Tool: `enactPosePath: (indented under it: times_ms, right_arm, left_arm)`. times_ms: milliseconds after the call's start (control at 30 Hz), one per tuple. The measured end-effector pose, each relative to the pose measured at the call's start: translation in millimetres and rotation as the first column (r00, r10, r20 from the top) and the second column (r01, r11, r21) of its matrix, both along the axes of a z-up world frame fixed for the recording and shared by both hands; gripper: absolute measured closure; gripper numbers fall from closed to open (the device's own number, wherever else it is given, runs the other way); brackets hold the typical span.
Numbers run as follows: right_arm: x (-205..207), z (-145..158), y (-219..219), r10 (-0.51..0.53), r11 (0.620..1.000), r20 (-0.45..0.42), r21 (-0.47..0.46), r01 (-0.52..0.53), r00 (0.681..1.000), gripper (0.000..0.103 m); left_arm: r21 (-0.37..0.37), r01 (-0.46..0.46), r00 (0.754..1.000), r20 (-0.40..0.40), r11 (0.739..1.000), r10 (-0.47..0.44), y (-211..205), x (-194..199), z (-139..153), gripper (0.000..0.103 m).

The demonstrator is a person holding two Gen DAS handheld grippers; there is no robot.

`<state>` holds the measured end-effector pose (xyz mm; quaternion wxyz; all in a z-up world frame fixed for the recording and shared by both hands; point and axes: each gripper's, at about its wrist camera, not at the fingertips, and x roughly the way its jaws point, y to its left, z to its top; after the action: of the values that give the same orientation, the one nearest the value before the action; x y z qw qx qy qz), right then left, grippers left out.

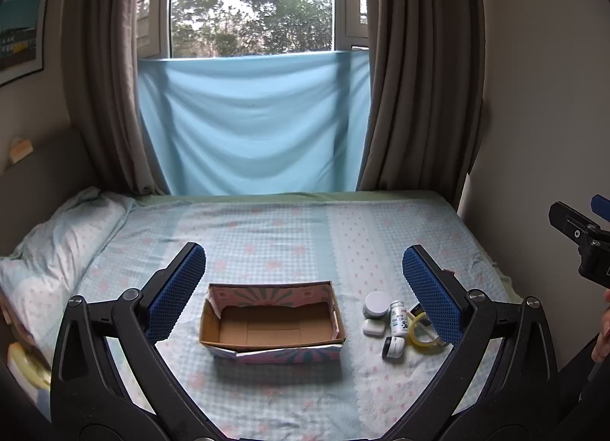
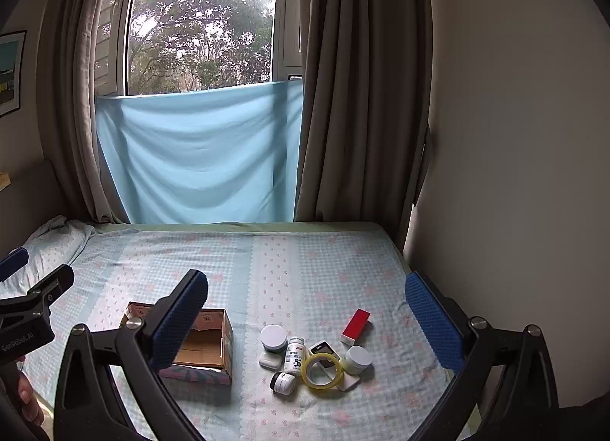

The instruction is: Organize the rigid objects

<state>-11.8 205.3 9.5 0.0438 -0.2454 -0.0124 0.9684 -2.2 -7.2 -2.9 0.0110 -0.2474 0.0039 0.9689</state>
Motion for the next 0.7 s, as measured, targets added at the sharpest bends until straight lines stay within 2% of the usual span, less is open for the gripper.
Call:
enactPosePath:
  times_ms: [700]
  right_arm:
    - [-1.1, -3.0, -2.0, -0.005, 1.000, -0.004, -0.008, 0.005, 1.000, 0.001]
  left_arm:
    - [0.000, 0.010, 1.000, 0.000, 1.000, -0.010, -5.0, -2.6, -1.2, 0.000]
